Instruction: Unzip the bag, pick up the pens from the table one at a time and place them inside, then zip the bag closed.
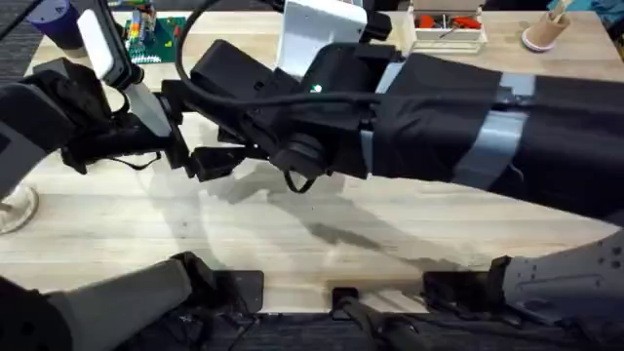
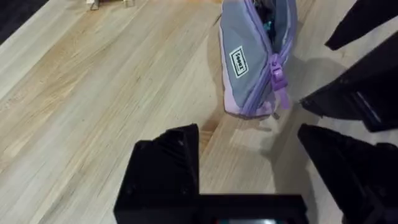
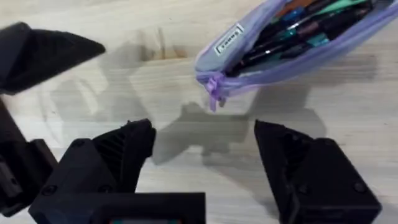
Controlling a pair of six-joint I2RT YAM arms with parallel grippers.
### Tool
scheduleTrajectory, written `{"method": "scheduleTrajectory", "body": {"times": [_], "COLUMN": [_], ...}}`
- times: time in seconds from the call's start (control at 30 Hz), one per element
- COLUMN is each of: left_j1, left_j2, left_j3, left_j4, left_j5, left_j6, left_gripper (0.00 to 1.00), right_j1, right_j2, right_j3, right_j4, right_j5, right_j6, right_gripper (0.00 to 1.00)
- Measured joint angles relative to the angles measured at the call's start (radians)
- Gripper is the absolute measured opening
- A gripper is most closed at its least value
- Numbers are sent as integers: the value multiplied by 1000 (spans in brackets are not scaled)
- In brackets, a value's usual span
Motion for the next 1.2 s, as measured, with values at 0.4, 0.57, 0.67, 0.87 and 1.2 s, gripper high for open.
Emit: {"method": "scheduleTrajectory", "body": {"times": [0.4,0.57,0.67,0.87,1.2], "left_j1": [0,0,0,0,0], "left_j2": [0,0,0,0,0], "left_j3": [0,0,0,0,0], "left_j4": [0,0,0,0,0], "left_j5": [0,0,0,0,0], "left_j6": [0,0,0,0,0], "left_gripper": [995,993,993,993,993], "right_j1": [-6,-10,-10,-23,-37], "right_j2": [76,127,139,150,179], "right_j3": [-2,-2,-3,-4,-5], "right_j4": [53,98,107,138,149], "right_j5": [23,32,49,71,79], "right_j6": [6,19,23,34,48], "right_gripper": [992,989,956,913,475]}}
